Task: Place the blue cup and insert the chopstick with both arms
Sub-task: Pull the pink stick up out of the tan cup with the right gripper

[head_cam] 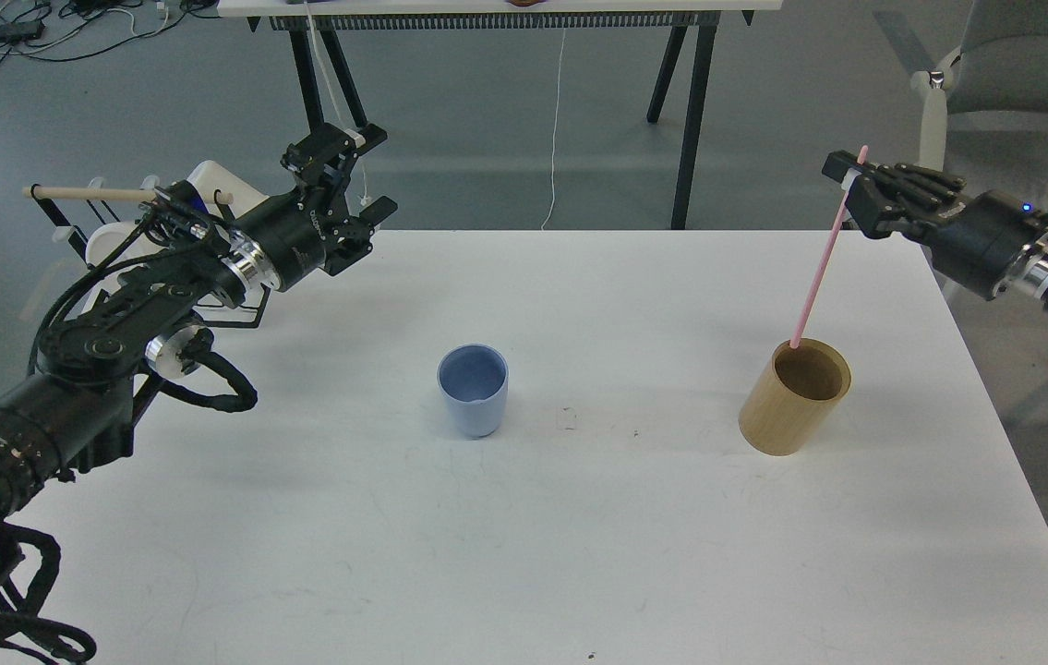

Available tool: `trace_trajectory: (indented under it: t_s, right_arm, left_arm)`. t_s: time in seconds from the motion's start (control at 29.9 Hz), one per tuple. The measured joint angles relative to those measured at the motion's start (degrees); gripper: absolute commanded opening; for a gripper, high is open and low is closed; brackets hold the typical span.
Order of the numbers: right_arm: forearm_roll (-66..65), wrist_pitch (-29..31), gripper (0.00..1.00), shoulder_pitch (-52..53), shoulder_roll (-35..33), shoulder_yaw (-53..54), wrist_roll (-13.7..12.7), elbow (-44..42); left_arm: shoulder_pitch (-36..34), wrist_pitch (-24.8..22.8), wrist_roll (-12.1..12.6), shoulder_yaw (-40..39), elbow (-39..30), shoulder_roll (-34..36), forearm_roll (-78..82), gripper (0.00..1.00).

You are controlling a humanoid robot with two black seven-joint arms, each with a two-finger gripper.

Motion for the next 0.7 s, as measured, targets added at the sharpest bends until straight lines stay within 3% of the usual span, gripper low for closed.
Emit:
trace_trajectory:
  t_s: [0.27,0.7]
  right_arm:
    - [2.6,-0.1,0.00,8.8,3.8,-0.1,0.0,1.8]
    - [1.2,-10.4,0.00,12.8,41.1,-9.7,0.0,-19.3]
  left_arm:
    - [2.3,0.0,0.0,0.1,1.6,0.7,0.1,0.99]
    - [4.1,0.0,0.0,-0.1,11.3,0.8,-1.9,0.99]
